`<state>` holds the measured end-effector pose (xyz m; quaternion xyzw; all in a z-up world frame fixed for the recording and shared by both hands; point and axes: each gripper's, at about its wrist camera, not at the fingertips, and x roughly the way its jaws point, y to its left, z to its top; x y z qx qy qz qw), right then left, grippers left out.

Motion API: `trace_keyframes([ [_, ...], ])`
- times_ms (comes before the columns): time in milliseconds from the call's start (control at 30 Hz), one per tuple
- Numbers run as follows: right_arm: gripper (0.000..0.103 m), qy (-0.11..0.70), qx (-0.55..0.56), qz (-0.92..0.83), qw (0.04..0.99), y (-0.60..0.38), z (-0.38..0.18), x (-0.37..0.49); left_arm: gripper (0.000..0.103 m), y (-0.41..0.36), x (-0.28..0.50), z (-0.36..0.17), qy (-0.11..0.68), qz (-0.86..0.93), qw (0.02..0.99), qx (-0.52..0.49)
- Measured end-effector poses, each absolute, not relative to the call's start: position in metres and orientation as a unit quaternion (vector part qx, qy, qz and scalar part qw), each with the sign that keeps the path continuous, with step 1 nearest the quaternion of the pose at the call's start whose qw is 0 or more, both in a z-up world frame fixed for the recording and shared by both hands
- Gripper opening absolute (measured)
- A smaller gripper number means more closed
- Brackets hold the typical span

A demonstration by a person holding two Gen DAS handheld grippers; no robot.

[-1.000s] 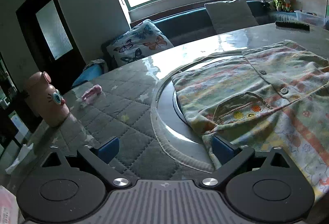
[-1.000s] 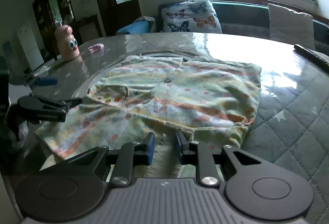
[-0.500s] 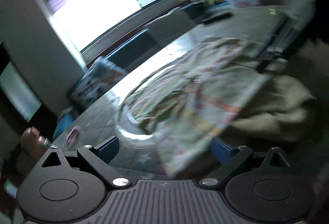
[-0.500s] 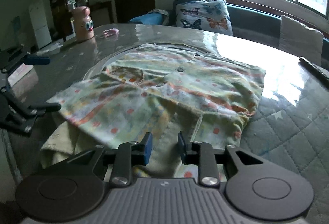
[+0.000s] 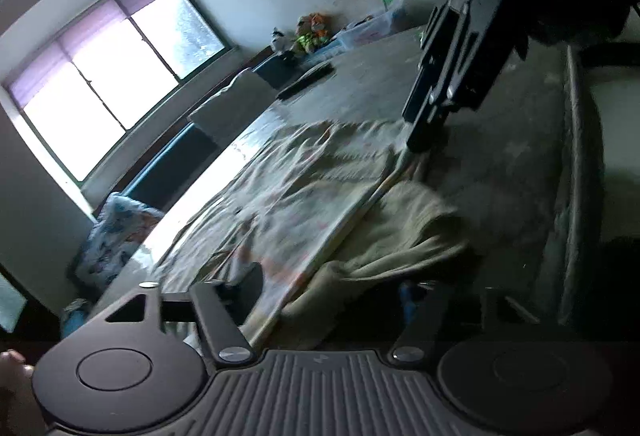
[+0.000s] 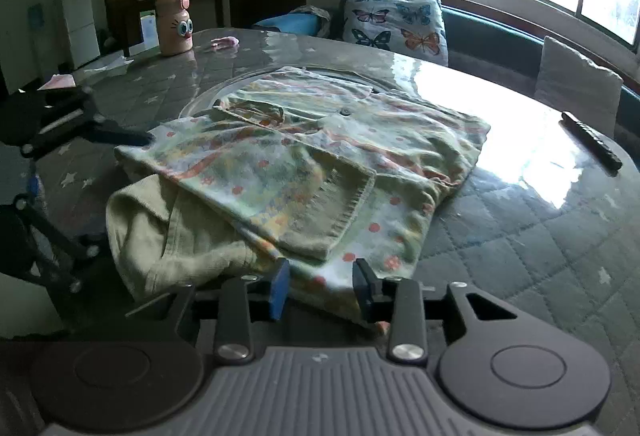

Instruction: Fold clothes

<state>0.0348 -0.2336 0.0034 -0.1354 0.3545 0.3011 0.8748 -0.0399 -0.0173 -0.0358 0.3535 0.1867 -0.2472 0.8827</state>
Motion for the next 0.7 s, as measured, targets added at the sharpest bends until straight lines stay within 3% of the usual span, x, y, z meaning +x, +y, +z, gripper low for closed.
trace_keyframes([
  [67, 0.037, 0.353, -0.142, 0.302, 0.874, -0.236, 0.004, 0.030, 0.037, -0.020, -0.035, -0.033, 0.186, -0.255, 0.886, 0.340],
  [167, 0.047, 0.348, -0.158, 0.306, 0.872, -0.235, 0.005, 0.022, 0.021, -0.018, -0.024, -0.025, 0.197, -0.257, 0.898, 0.300],
  [367, 0.057, 0.316, -0.190, 0.331, 0.869, -0.220, 0.004, 0.011, 0.016, -0.009, 0.007, 0.000, 0.208, -0.238, 0.923, 0.219],
  [533, 0.057, 0.280, -0.212, 0.340, 0.872, -0.196, 0.000, 0.018, 0.016, -0.007, 0.023, 0.007, 0.212, -0.237, 0.926, 0.201],
  [633, 0.051, 0.283, -0.200, 0.346, 0.872, -0.189, -0.003, 0.029, 0.016, -0.005, 0.026, 0.008, 0.217, -0.239, 0.926, 0.196],
  [700, 0.036, 0.293, -0.184, 0.347, 0.872, -0.189, -0.001, 0.036, 0.018, -0.001, 0.022, 0.007, 0.222, -0.241, 0.925, 0.193],
])
